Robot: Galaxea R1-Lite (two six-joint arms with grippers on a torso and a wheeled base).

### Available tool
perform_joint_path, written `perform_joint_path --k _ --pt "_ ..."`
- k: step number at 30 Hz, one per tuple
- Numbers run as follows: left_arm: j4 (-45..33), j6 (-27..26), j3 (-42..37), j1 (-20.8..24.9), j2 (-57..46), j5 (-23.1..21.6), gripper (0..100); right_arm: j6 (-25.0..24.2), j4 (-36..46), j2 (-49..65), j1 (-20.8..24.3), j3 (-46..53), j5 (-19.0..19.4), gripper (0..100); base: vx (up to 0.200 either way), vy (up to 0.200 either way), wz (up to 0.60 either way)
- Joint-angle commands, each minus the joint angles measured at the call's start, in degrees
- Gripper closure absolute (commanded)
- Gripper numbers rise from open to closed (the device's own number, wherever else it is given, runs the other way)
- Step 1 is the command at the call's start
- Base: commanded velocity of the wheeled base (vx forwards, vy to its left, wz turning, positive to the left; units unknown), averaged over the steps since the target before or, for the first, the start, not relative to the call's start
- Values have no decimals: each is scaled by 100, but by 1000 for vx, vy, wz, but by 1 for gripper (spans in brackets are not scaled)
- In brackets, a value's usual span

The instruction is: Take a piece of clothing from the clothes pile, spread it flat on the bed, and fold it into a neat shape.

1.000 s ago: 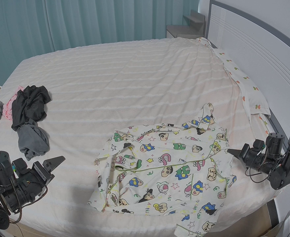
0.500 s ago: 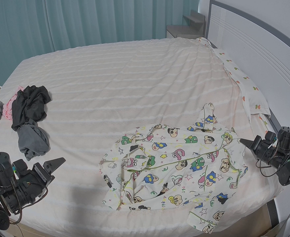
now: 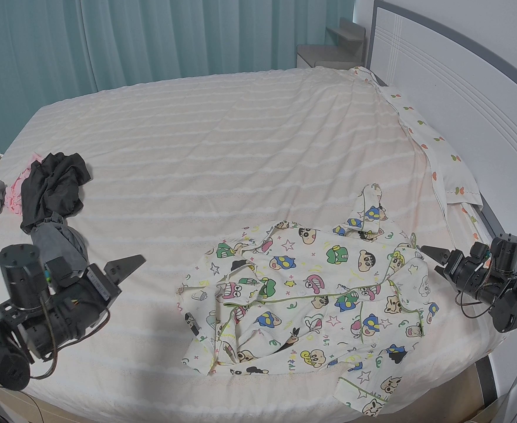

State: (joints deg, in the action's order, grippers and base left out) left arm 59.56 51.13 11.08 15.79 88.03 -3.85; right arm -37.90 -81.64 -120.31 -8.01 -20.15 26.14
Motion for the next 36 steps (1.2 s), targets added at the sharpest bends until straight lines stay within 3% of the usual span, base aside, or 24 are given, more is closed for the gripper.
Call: perform_joint_path --k 1,4,8,17,29,36 --pt "-402 -15 1274 803 1419 570 0 -86 -177 69 -78 73 23 0 0 0 0" --pt "-1122 -15 2372 1128 2219 842 0 -420 -432 368 -87 222 23 0 0 0 0" --pt "-1500 11 3269 1304 2772 833 0 -525 -634 596 -43 459 14 0 0 0 0" --pt "-1782 38 4113 1831 3678 842 0 -552 -687 667 27 556 -30 0 0 0 0" --pt "-2309 55 5115 1972 4143 1326 0 -543 -687 790 27 618 -30 0 0 0 0" --pt "-2291 635 5352 1928 4267 1589 0 -517 -687 790 27 609 -30 0 0 0 0"
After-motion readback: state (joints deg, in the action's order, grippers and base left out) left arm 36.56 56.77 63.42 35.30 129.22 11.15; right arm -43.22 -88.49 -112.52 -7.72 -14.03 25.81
